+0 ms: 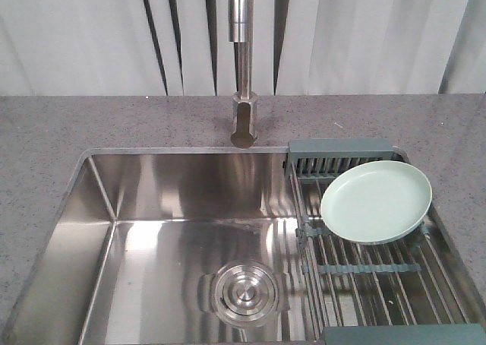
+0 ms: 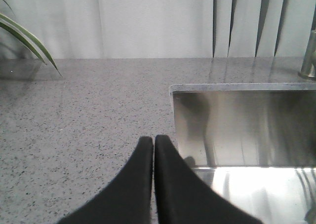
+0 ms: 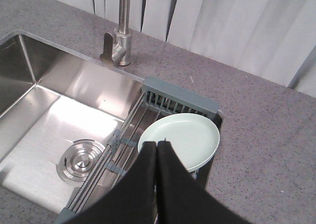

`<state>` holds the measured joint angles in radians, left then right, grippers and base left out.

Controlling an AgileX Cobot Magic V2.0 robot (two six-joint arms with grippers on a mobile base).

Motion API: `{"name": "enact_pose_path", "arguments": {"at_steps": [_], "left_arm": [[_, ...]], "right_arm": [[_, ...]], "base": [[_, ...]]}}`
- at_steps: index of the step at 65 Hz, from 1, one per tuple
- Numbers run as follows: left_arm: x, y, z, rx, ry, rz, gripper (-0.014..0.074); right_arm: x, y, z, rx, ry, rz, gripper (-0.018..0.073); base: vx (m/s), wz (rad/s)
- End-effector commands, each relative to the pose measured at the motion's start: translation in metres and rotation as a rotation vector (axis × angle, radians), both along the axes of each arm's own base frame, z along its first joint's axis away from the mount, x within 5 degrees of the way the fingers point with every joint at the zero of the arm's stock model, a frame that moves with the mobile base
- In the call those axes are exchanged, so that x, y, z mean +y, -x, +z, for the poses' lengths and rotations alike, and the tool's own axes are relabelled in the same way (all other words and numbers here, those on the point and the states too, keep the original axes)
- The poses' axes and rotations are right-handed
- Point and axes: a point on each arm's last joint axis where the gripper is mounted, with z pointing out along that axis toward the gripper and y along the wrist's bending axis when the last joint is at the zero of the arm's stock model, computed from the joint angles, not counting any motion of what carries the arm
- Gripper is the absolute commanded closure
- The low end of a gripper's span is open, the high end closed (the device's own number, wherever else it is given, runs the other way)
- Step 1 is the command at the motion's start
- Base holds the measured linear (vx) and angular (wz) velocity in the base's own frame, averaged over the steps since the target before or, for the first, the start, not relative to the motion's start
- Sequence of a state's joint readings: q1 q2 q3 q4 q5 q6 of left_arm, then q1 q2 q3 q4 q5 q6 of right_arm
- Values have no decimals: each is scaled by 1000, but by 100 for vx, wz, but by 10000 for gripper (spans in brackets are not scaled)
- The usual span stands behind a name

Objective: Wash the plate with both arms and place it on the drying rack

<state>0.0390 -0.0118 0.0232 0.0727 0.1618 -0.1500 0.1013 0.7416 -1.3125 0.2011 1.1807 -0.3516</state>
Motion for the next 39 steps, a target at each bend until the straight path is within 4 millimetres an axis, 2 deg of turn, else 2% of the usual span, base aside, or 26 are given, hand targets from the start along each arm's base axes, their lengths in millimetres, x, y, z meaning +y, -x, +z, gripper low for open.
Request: {"name": "enact_pose_path", "arguments": {"at_steps": [1,39], "left_arm": [[0,0,-1,-70,-21,-3,603],[0,0,-1,-59,-15,-1,603]], "right_arm": [[-1,-1,12,-85,-18,-13,566],[-1,-1,12,-85,-18,-13,566]], "base": [[0,0],[0,0]]}}
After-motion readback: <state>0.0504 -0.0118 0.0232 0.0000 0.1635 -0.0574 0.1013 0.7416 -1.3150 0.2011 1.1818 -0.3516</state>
